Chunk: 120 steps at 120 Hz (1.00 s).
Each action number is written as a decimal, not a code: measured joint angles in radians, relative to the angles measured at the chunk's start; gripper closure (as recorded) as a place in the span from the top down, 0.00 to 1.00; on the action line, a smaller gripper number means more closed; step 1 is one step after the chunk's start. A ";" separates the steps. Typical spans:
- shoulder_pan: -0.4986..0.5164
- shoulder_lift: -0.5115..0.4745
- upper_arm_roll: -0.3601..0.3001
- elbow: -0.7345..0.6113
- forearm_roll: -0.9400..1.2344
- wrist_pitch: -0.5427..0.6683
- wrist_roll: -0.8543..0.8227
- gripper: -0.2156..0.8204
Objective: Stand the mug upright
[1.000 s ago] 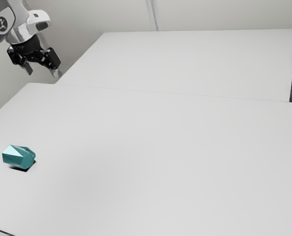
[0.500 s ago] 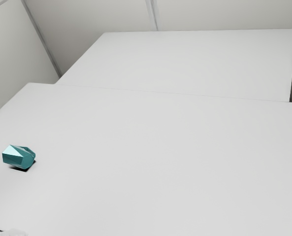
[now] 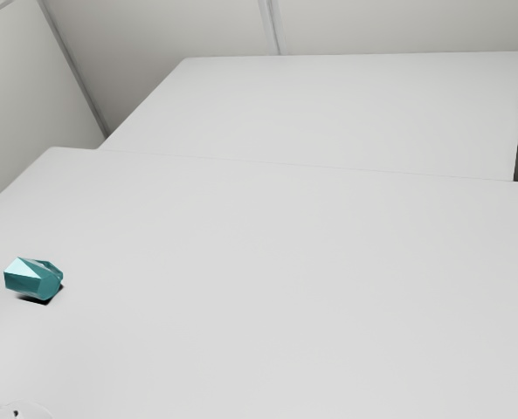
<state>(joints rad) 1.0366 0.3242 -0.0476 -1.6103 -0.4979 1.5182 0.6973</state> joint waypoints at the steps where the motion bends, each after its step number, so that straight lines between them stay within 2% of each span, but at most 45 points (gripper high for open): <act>1: -0.001 0.004 0.003 0.003 -0.002 0.000 0.006 0.79; 27: -0.001 0.115 0.050 0.045 -0.043 -0.005 0.153 0.79; 58: -0.004 0.252 0.057 0.174 -0.086 -0.026 0.281 0.79; 90: -0.008 0.329 0.054 0.207 -0.135 -0.033 0.371 0.79; 120: -0.019 0.343 0.054 0.184 -0.157 -0.032 0.427 0.79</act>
<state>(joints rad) 1.0171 0.6672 0.0062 -1.4262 -0.6551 1.4865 1.1240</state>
